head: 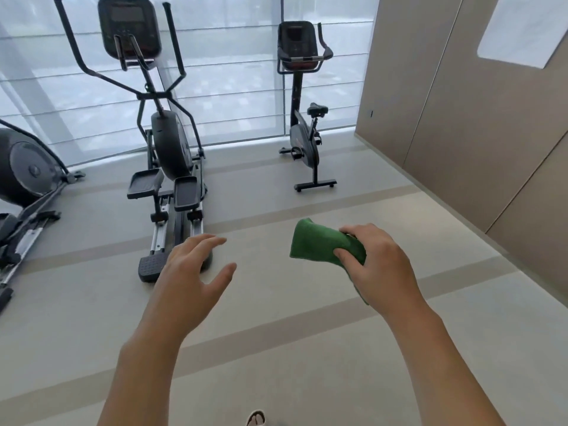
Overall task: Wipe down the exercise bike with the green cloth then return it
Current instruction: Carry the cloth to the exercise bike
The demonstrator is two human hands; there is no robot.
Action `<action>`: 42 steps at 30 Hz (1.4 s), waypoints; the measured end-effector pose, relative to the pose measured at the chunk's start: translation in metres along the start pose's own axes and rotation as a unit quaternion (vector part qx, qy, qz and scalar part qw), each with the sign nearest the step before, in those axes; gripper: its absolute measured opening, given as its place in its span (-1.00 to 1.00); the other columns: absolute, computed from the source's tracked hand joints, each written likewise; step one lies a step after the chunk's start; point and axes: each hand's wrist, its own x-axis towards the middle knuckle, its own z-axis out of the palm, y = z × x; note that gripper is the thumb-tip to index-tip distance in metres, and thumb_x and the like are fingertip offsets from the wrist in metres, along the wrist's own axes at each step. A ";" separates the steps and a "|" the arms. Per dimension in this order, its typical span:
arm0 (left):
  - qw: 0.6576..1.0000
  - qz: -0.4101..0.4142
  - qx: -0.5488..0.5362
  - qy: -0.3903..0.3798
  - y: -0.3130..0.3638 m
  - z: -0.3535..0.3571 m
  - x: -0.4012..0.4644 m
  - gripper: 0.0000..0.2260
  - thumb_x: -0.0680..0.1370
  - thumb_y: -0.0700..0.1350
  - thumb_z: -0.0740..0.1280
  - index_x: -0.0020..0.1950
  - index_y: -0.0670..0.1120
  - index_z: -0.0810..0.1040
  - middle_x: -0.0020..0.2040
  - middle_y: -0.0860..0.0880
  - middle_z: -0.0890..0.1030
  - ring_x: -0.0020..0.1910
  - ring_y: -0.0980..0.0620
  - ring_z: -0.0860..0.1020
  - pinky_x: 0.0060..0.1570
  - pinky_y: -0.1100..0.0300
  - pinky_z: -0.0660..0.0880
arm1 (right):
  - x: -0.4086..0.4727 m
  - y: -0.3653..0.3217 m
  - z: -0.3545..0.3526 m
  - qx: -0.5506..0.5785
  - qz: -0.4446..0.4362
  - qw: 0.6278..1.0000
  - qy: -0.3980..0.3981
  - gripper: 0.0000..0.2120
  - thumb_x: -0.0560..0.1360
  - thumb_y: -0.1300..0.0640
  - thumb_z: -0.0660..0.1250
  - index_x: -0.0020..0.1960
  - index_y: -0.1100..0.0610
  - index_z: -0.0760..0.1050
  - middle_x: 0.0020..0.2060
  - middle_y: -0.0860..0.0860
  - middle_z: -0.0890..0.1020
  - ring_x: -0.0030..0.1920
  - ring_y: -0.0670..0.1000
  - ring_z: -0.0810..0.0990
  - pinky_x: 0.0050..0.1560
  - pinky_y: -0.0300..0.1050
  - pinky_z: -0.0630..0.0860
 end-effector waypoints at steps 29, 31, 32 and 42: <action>0.993 0.068 -0.066 -0.064 -0.102 0.079 0.355 -0.58 0.56 0.21 0.36 0.42 0.23 0.51 0.35 0.37 0.42 0.38 0.33 0.33 0.35 0.16 0.32 | 0.302 0.045 0.136 -0.060 0.053 0.997 0.014 -0.73 0.61 0.01 0.42 0.31 -0.06 0.60 0.00 -0.21 0.58 0.00 -0.15 0.45 -0.04 -0.18 0.37; 0.994 0.064 -0.060 -0.060 -0.098 0.092 0.382 -0.59 0.56 0.19 0.37 0.41 0.22 0.51 0.34 0.38 0.41 0.36 0.37 0.31 0.34 0.18 0.30 | 0.329 0.064 0.139 -0.057 0.049 0.997 0.014 -0.72 0.61 0.00 0.42 0.32 -0.06 0.60 0.01 -0.22 0.58 0.01 -0.15 0.45 -0.03 -0.20 0.36; 0.995 0.063 -0.058 -0.059 -0.094 0.099 0.396 -0.59 0.57 0.18 0.38 0.42 0.22 0.51 0.34 0.38 0.41 0.34 0.38 0.30 0.33 0.20 0.29 | 0.344 0.073 0.139 -0.055 0.048 0.997 0.014 -0.72 0.61 0.00 0.42 0.32 -0.06 0.60 0.01 -0.23 0.58 0.01 -0.15 0.46 -0.02 -0.20 0.37; 0.997 0.053 -0.026 -0.056 -0.045 0.172 0.531 -0.60 0.59 0.13 0.41 0.43 0.20 0.51 0.35 0.33 0.41 0.36 0.33 0.29 0.36 0.20 0.26 | 0.483 0.170 0.131 -0.029 0.037 0.999 0.018 -0.72 0.61 0.00 0.43 0.31 -0.07 0.59 0.00 -0.21 0.59 -0.01 -0.13 0.47 -0.06 -0.18 0.38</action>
